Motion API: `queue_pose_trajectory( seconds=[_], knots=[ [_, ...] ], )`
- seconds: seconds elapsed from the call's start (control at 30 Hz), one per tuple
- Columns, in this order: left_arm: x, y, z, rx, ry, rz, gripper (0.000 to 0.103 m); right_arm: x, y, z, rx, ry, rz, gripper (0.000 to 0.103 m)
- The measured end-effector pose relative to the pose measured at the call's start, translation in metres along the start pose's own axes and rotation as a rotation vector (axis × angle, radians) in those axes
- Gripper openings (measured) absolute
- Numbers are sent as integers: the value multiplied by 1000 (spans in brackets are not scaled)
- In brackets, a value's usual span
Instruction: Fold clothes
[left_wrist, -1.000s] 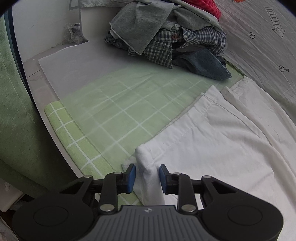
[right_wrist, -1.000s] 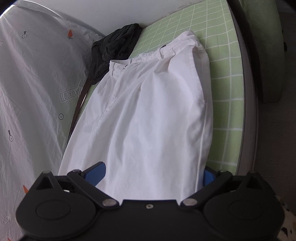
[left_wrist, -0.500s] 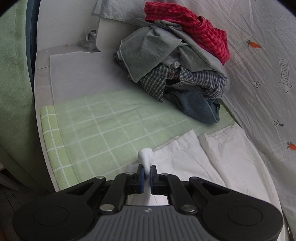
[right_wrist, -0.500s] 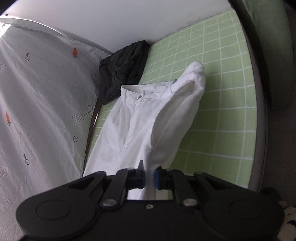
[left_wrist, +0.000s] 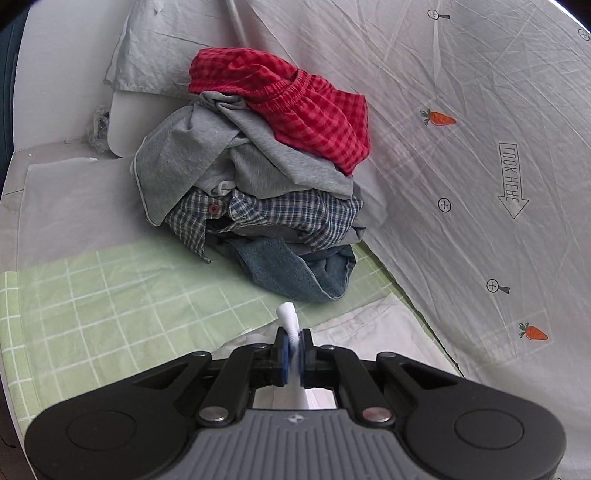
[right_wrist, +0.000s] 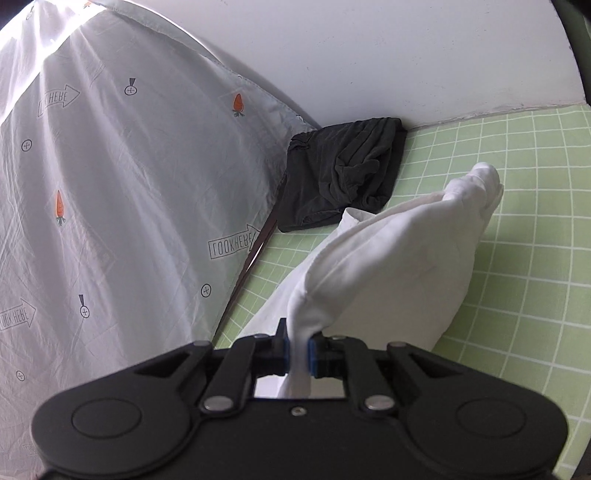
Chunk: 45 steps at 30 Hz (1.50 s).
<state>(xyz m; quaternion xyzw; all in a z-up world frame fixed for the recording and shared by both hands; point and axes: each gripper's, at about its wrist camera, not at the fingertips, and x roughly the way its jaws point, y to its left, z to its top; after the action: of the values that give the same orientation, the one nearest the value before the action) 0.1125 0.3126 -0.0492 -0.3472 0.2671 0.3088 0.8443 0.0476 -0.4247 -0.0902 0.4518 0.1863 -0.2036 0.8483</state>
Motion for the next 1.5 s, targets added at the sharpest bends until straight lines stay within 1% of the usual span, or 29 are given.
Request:
queue_pose_trajectory(
  seconds=[0.1,0.17,0.23,0.3,0.33,0.37,0.4,0.43,0.47,0.5,0.53,0.57,0.6,0.63,0.67,0.7,0.8,0.9,0.97,1.03,1.1,1.2,1.23,1.33,1.37,1.4,1.43,1.47,1.5],
  knots=[
    [29,-22,6,-5,18,9,5,25,10,9,3,5,-12,10],
    [53,-44,14,-4,30,4,5,53,23,17,-1,18,-13,10],
    [87,-77,28,27,44,-30,5,84,38,25,-16,35,-16,10],
    [119,-114,41,85,32,-70,5,116,54,33,-30,51,-19,10],
    [140,-141,43,132,25,-96,5,135,61,37,-43,62,-17,10],
    [158,-164,44,171,21,-114,7,159,68,43,-64,75,-8,10],
    [175,-180,44,187,35,-129,12,182,73,48,-78,86,3,10],
    [192,-195,43,197,56,-145,22,206,78,53,-92,98,15,11],
    [209,-210,43,207,76,-161,30,228,83,58,-106,115,20,20],
    [217,-216,41,210,101,-164,33,248,89,61,-114,132,8,43],
    [222,-218,38,209,128,-164,39,257,95,62,-115,122,-21,52],
    [219,-214,32,219,135,-158,49,259,100,60,-124,102,-40,60],
    [214,-207,24,232,136,-150,54,257,103,57,-149,93,-42,71],
    [209,-201,17,245,137,-142,66,252,105,51,-186,91,-44,77],
    [202,-189,9,253,137,-121,71,246,104,43,-224,93,-61,83],
    [196,-176,3,254,139,-98,72,238,101,33,-274,103,-94,83],
    [179,-136,-14,242,187,-24,73,215,89,3,-406,132,-193,83],
    [166,-104,-28,202,217,26,77,183,65,-22,-395,148,-283,83],
    [162,-89,-38,177,238,42,81,167,55,-38,-314,165,-310,84],
    [166,-83,-47,169,266,58,81,159,42,-48,-243,191,-323,86],
    [172,-83,-55,185,282,70,81,158,30,-57,-175,225,-320,87],
    [177,-87,-61,199,256,94,83,162,28,-67,-121,230,-287,87],
    [180,-89,-61,198,247,97,87,166,30,-69,-116,227,-278,87],
    [188,-96,-61,199,233,130,87,180,32,-75,-96,243,-273,90],
    [190,-99,-62,195,230,145,87,183,34,-77,-82,239,-272,93],
    [191,-101,-62,194,225,158,87,185,36,-77,-75,235,-277,95],
    [191,-103,-63,194,220,171,84,187,38,-78,-75,243,-281,95],
    [190,-104,-64,193,202,193,72,188,41,-80,-79,262,-275,95],
    [189,-104,-66,191,179,219,64,190,44,-81,-83,280,-269,93]
  ],
)
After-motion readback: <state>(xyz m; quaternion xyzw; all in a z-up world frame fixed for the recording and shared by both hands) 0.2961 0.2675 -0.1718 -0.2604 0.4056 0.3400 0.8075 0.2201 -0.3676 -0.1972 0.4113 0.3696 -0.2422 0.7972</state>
